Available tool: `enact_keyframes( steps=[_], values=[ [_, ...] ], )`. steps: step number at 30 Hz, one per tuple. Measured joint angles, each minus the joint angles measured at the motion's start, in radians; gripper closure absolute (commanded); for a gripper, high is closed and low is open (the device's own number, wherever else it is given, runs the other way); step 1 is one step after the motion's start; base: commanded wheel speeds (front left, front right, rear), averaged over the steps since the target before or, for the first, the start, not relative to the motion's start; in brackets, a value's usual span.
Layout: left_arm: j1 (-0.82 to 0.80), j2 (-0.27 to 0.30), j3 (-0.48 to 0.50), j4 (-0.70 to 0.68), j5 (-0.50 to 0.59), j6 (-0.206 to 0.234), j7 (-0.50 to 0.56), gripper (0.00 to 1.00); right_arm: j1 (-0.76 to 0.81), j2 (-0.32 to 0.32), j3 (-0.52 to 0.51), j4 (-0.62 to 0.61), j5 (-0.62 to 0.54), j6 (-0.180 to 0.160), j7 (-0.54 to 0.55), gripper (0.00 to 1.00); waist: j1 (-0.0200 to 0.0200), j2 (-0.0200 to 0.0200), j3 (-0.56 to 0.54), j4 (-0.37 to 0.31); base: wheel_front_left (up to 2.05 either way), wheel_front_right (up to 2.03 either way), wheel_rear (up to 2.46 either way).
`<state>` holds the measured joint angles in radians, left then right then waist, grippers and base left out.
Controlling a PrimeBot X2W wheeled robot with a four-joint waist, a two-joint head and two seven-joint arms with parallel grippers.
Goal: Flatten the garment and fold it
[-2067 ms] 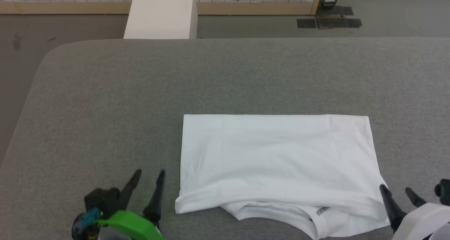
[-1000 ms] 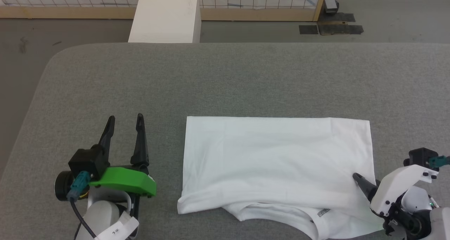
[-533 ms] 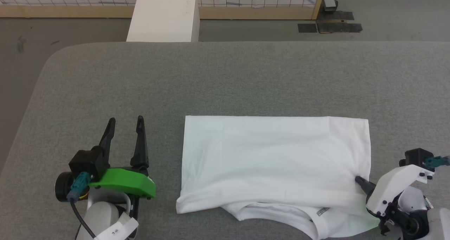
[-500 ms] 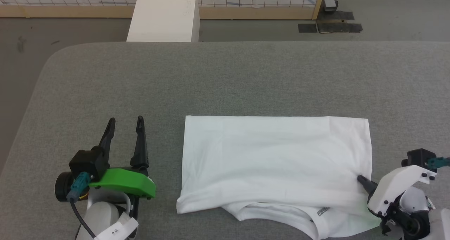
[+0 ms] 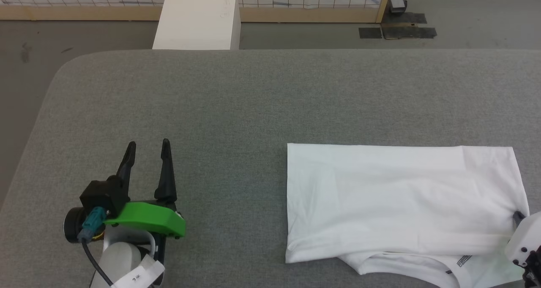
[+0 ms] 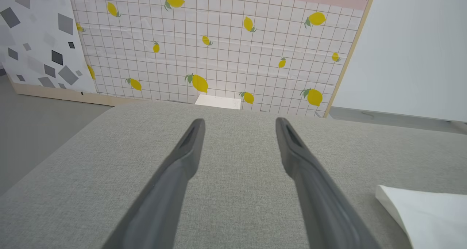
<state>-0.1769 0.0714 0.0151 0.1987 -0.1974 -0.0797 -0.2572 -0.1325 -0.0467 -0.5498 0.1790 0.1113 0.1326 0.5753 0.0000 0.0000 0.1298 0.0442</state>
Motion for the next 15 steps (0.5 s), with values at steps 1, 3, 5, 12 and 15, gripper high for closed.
enact_keyframes(
  steps=[1,3,5,12,15],
  values=[
    [0.000,-0.001,0.001,0.000,0.000,-0.002,0.000,0.00,0.010,0.000,0.015,-0.030,-0.004,0.000,0.009,1.00,0.0000,0.0000,0.000,0.000,0.00,0.00,0.00],
    [0.000,-0.002,0.001,0.001,0.002,-0.004,0.000,0.00,0.033,0.000,0.053,-0.098,0.000,0.000,0.025,1.00,0.0000,0.0000,0.000,0.002,0.00,0.00,0.00],
    [0.000,-0.002,0.002,0.003,0.006,-0.008,0.000,0.00,0.069,-0.002,0.114,-0.207,0.022,0.000,0.059,1.00,0.0000,0.0000,-0.002,0.003,0.00,0.00,0.00],
    [0.000,-0.003,0.007,0.003,0.023,-0.012,0.000,0.00,0.150,-0.003,0.435,-0.550,0.060,0.000,0.192,1.00,0.0000,0.0000,0.002,0.003,0.00,0.00,0.00],
    [-0.004,-0.003,0.008,0.003,0.023,-0.012,0.000,0.00,0.132,-0.003,0.568,-0.572,0.036,0.000,0.229,1.00,0.0000,0.0000,0.009,0.006,0.00,0.00,0.00]
  ],
)
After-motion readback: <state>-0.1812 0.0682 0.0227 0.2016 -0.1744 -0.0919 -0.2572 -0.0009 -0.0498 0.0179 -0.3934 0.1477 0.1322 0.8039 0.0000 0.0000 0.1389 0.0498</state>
